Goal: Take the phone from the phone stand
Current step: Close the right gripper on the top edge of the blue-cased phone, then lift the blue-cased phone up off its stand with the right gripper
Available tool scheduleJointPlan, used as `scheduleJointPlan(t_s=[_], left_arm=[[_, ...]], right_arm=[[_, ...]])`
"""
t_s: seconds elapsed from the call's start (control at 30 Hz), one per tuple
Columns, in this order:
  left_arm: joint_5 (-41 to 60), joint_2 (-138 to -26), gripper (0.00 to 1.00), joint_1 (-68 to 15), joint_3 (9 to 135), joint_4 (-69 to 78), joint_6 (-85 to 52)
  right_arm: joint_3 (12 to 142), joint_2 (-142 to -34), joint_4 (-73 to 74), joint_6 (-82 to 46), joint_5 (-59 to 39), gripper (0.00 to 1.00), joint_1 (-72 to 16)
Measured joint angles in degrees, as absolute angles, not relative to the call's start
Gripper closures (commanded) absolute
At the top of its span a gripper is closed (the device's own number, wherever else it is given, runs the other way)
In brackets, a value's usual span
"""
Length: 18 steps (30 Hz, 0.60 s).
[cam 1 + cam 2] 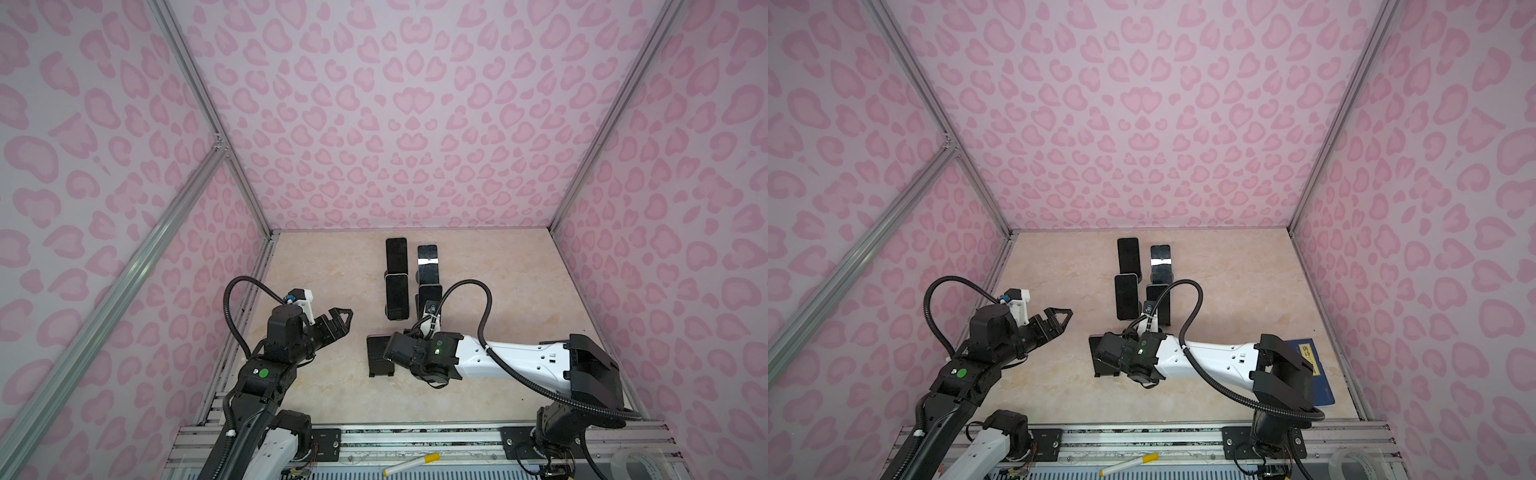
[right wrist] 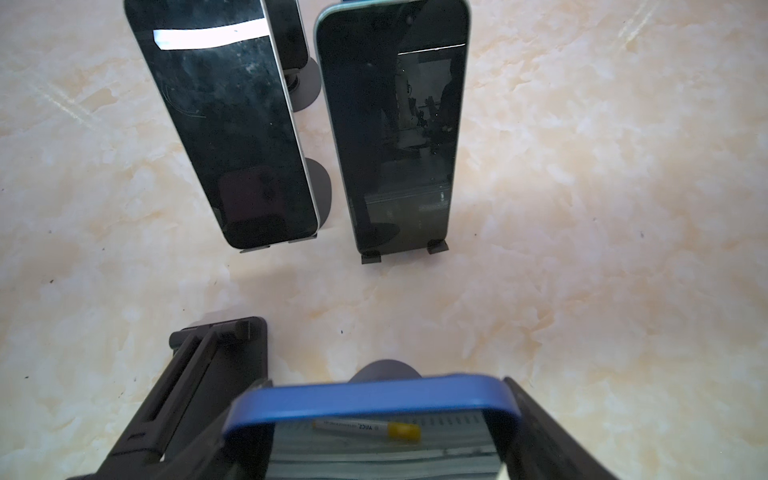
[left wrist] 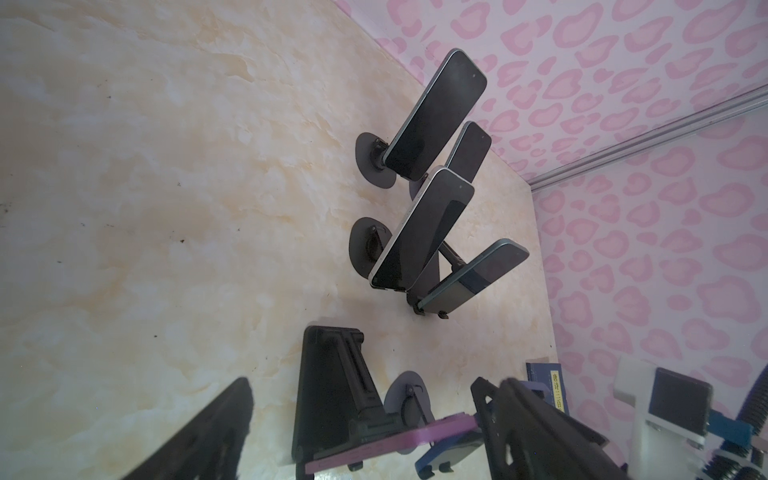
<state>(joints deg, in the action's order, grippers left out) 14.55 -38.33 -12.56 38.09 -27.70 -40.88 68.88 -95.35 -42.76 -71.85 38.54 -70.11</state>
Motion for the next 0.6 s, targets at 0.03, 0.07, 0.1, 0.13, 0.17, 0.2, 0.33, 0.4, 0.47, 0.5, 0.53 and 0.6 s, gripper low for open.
scheduleJointPlan(t_s=[0.03,0.07,0.1,0.13,0.17,0.2,0.33,0.4,0.47,0.5,0.53,0.6], left_arm=[[14.55,-38.33,0.06,-12.56,38.06,-27.7,-40.88],[14.55,-38.35,0.06,-12.56,38.06,-27.73,-40.88],[14.55,-38.35,0.06,-12.56,38.06,-27.7,-40.88],[14.55,-38.35,0.06,-12.56,38.06,-27.7,-40.88],[14.55,-38.35,0.06,-12.56,38.06,-27.7,-40.88],[14.55,-38.35,0.06,-12.56,38.06,-27.7,-40.91],[14.57,-38.35,0.06,-12.56,38.06,-27.7,-40.91],[14.57,-38.35,0.06,-12.56,38.06,-27.7,-40.91],[14.57,-38.35,0.06,-12.56,38.06,-27.7,-40.91],[14.57,-38.35,0.06,-12.56,38.06,-27.7,-40.91],[14.57,-38.35,0.06,-12.56,38.06,-27.73,-40.91],[14.57,-38.33,0.06,-12.56,38.06,-27.73,-40.91]], right_arm=[[68.69,-95.24,-42.61,-71.88,38.52,0.19,-70.11],[68.53,-95.13,-42.33,-71.88,38.52,0.21,-70.11],[68.42,-95.07,-42.04,-71.88,38.52,0.21,-70.13],[68.36,-95.04,-41.76,-71.85,38.52,0.21,-70.13],[68.34,-95.04,-41.69,-71.83,38.52,0.22,-70.17],[68.27,-95.02,-41.56,-71.81,38.54,0.22,-70.22],[67.77,-94.74,-40.95,-71.37,38.83,0.25,-70.61],[67.66,-94.61,-40.56,-71.33,38.81,0.25,-70.63],[67.53,-94.45,-40.05,-71.31,38.79,0.26,-70.72],[67.26,-94.26,-39.68,-71.18,38.79,0.27,-70.76],[67.02,-94.06,-39.42,-71.02,38.79,0.27,-70.78],[66.41,-93.58,-38.7,-70.89,38.81,0.28,-70.87]])
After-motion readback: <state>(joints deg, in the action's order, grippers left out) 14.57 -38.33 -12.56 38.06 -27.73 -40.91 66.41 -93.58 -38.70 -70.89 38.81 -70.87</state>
